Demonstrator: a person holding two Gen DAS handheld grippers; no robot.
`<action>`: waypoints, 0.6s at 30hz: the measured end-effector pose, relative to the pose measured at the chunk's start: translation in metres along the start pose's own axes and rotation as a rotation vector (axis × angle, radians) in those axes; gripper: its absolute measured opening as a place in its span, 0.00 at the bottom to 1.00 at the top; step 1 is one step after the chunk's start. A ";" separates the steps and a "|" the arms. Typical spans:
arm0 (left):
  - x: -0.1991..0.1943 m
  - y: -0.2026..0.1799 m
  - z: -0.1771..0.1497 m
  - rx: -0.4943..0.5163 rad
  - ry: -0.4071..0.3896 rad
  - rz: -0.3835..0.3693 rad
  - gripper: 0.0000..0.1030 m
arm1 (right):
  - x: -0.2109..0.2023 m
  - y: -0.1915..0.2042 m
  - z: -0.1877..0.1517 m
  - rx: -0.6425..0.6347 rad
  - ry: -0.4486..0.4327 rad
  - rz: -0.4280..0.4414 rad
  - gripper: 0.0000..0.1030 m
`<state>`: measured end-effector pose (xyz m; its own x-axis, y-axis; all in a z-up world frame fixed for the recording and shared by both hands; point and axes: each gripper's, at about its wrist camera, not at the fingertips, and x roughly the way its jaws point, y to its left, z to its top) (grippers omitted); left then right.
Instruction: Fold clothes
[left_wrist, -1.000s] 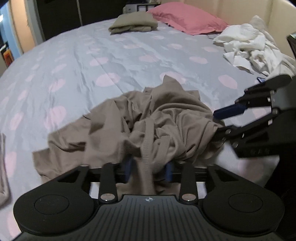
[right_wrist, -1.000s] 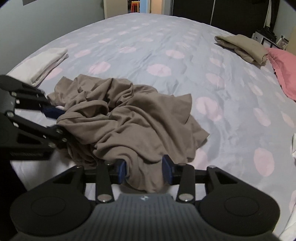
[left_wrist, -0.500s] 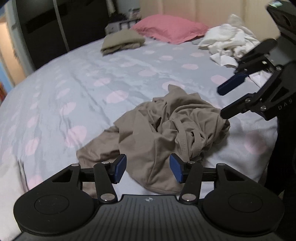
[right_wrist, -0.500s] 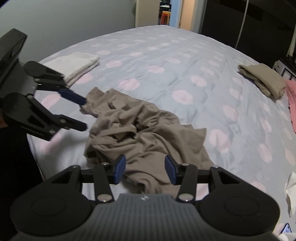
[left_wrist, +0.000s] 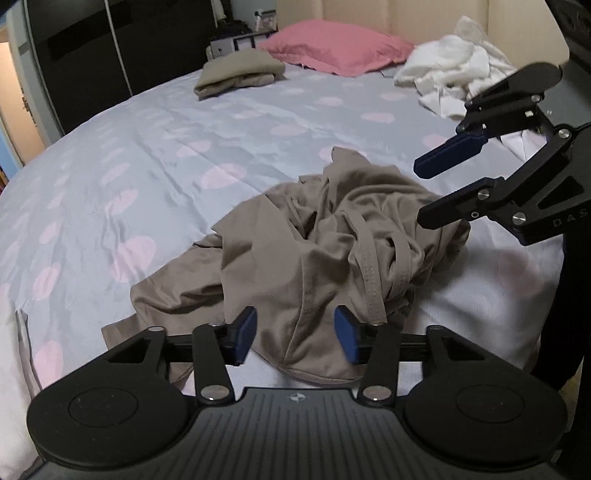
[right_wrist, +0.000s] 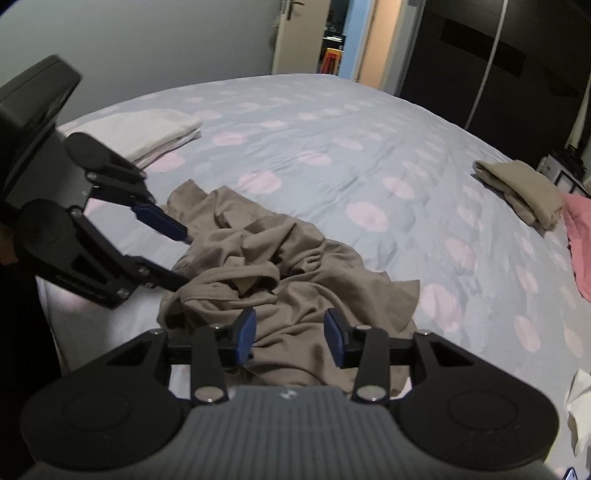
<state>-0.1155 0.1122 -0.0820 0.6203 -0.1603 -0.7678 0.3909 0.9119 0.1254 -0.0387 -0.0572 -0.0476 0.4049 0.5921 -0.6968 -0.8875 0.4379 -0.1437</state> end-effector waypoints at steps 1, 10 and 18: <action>0.001 0.000 -0.001 0.004 0.004 -0.003 0.38 | 0.001 0.001 0.000 -0.014 0.004 0.008 0.43; 0.011 -0.002 0.001 0.033 0.019 -0.019 0.31 | 0.015 0.009 -0.004 -0.134 0.055 0.030 0.43; 0.015 0.001 0.005 0.035 -0.001 -0.029 0.31 | 0.026 0.025 -0.002 -0.318 0.067 0.084 0.43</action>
<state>-0.1022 0.1087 -0.0903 0.6087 -0.1869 -0.7710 0.4325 0.8929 0.1251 -0.0505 -0.0318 -0.0707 0.3214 0.5670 -0.7584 -0.9456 0.1499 -0.2887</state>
